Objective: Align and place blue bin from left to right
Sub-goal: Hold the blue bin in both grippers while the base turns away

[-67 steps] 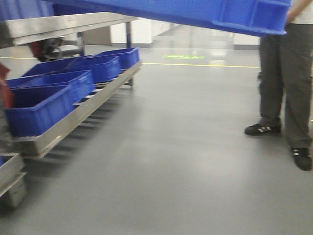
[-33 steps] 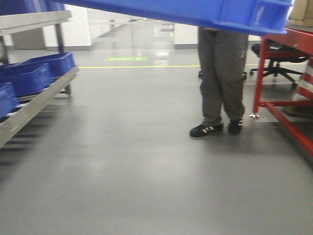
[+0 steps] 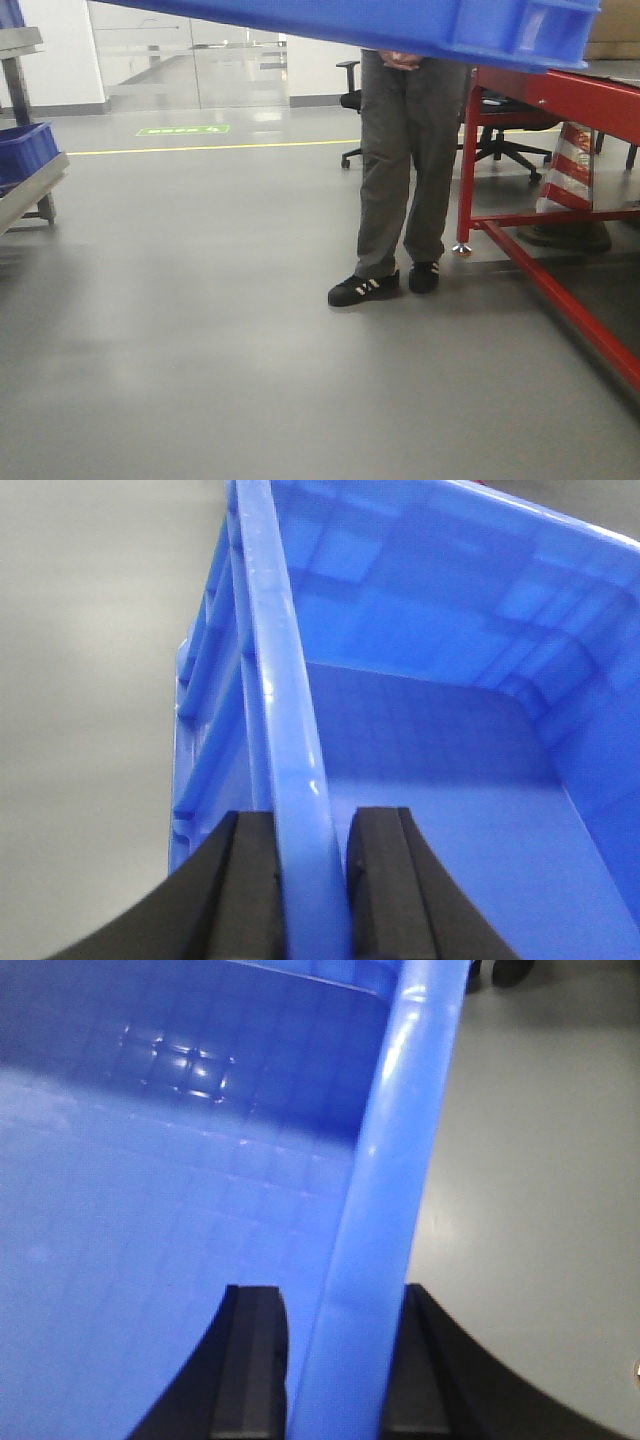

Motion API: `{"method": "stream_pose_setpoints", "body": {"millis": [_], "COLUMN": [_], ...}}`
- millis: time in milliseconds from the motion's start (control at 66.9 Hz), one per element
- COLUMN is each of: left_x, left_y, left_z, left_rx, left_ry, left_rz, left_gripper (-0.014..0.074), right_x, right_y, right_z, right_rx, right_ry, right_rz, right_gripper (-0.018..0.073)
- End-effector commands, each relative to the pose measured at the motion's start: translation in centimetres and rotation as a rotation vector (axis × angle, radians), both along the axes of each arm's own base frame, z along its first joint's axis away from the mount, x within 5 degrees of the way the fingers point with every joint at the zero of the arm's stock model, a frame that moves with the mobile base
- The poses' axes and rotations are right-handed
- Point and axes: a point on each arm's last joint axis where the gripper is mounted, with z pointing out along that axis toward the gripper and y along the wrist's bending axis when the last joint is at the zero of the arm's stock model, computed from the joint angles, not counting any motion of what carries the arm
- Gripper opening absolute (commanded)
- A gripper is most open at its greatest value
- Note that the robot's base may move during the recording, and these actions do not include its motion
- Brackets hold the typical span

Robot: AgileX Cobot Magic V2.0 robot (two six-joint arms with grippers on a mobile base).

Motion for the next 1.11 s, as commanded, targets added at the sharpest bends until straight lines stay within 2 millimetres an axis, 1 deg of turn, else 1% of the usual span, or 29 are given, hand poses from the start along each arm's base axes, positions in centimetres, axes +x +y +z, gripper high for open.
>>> {"method": "stream_pose_setpoints", "body": {"millis": [0,1092], "left_x": [-0.77,-0.77], "left_y": [0.16,0.16], "left_z": [2.2,2.2], "left_rx": [-0.029,-0.029], "left_ry": [-0.148,-0.148], "left_rz": [-0.012,-0.012], "left_gripper": [-0.0111,-0.0111], "right_x": [-0.38,-0.38], "right_y": [0.04,0.04], "right_z": [1.56,1.56], "right_rx": [0.004,0.004], "right_ry": [-0.107,-0.107], "right_rz": [0.021,0.021], "right_gripper": [-0.007,-0.007]}}
